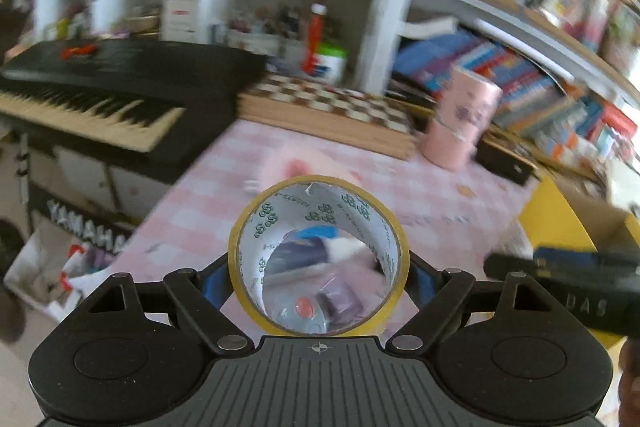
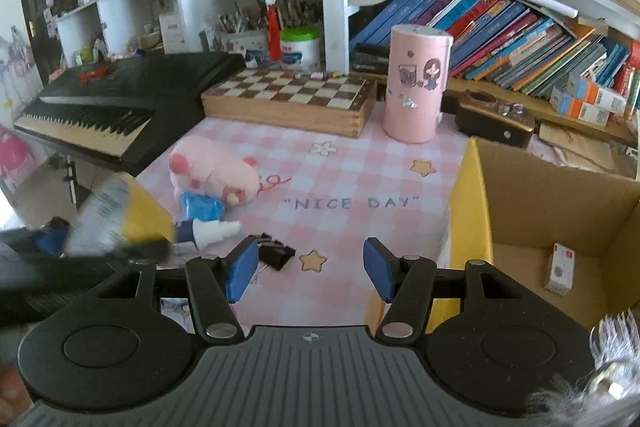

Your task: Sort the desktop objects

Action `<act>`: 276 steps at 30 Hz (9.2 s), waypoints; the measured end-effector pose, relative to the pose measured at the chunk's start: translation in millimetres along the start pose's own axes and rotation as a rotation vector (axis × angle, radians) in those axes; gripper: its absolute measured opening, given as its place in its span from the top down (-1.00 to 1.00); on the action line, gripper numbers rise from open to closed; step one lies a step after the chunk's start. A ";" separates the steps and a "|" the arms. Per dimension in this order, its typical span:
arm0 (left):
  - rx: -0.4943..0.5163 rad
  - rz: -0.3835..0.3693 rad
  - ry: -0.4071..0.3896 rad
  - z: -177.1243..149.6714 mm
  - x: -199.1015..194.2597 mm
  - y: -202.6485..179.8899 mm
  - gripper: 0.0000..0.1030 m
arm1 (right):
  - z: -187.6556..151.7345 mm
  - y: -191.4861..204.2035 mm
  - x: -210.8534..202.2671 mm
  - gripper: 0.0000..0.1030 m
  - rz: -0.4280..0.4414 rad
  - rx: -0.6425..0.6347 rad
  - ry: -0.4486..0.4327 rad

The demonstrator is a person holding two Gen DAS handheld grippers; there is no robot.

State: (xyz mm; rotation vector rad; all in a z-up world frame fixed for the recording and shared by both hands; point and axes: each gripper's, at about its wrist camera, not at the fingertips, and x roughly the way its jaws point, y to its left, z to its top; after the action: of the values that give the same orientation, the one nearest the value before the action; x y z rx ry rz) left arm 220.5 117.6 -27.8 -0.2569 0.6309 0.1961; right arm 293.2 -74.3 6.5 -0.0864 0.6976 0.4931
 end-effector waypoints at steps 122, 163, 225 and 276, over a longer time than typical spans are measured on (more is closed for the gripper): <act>0.481 -0.538 0.134 -88.1 -121.1 -159.9 -0.66 | -150.9 -84.2 -208.9 -0.19 -0.345 0.400 0.042; 0.556 -0.234 -0.071 -26.5 -16.3 -295.7 -0.66 | -13.8 -254.1 -130.6 -0.19 -0.188 0.002 -0.106; 0.235 -0.132 -0.023 -26.0 -72.6 -246.3 -0.88 | -40.4 -241.7 -183.6 -0.33 -0.210 0.161 -0.281; 0.319 -0.090 -0.057 -108.7 -167.1 -78.7 -0.97 | -170.7 -25.3 -214.5 -0.46 -0.305 0.258 -0.046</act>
State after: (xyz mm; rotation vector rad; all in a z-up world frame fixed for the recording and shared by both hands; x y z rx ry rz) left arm 48.4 -6.4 2.4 0.0285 0.5830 0.0149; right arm 62.4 -224.4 9.5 0.0607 0.6837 0.1103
